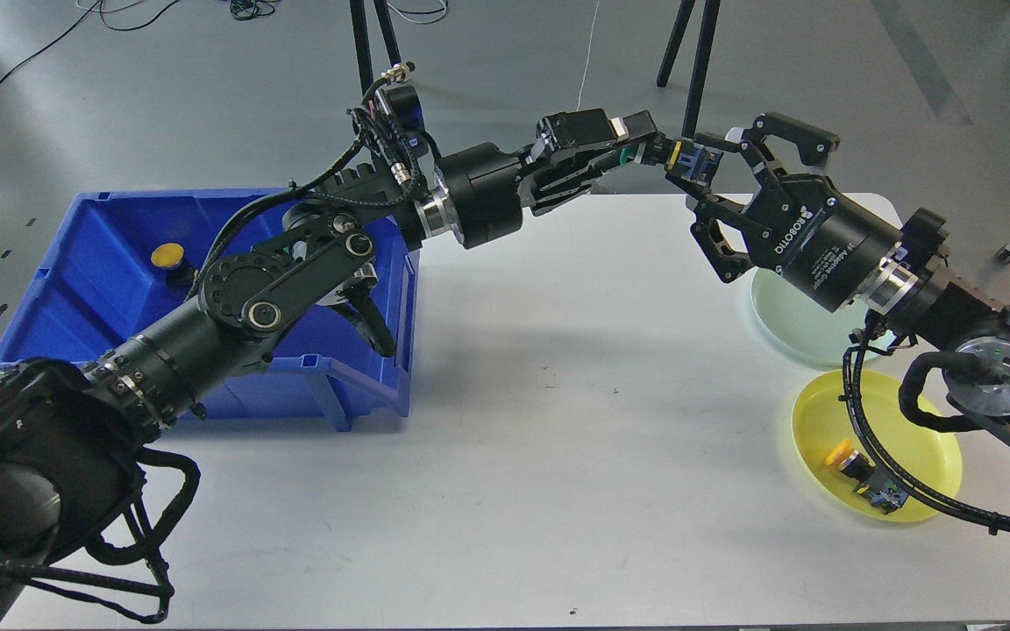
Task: Pass button and place on color plate
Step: 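Grasp the green button with the right gripper and release the left gripper, then carry the green button with the right gripper over the pale green plate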
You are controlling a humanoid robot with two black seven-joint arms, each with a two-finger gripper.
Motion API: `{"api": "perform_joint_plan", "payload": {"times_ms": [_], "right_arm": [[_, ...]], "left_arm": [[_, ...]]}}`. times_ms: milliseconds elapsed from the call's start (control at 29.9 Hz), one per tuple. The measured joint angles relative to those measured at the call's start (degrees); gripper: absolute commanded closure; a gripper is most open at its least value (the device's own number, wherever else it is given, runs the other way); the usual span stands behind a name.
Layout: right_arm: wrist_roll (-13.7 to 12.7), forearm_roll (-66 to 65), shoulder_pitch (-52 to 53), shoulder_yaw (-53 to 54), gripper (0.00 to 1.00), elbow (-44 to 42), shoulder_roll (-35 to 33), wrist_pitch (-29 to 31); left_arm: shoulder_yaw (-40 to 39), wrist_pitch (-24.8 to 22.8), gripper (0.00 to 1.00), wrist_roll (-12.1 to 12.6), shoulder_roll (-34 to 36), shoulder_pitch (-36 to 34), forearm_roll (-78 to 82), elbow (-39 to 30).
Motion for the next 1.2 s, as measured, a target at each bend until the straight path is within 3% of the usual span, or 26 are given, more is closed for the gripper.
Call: {"api": "perform_joint_plan", "payload": {"times_ms": [100,201,502,903,1204], "right_arm": [[0.0,-0.12,-0.05,0.01,0.98,0.0,0.0,0.0],[0.08,-0.23,-0.08,0.1,0.98,0.0,-0.05,0.0],[0.04,-0.27,-0.12,0.01,0.99,0.09,0.01,-0.25],[0.71,-0.76,-1.72,1.23,0.99,-1.16,-2.58,-1.13],[0.83,-11.73,-2.59,0.54,0.99,-18.21,-3.6,-7.5]], "left_arm": [[-0.08,-0.01,0.5,0.01,0.0,0.02,-0.14,0.01],[-0.39,-0.03,0.42,0.02,0.0,0.1,-0.42,0.02],[-0.94,0.01,0.3,0.02,0.09,0.17,-0.97,0.08],[-0.98,0.02,0.23,0.0,0.18,0.2,-3.14,0.18],[-0.98,0.02,0.22,-0.01,0.23,0.21,-3.23,0.18]]}}
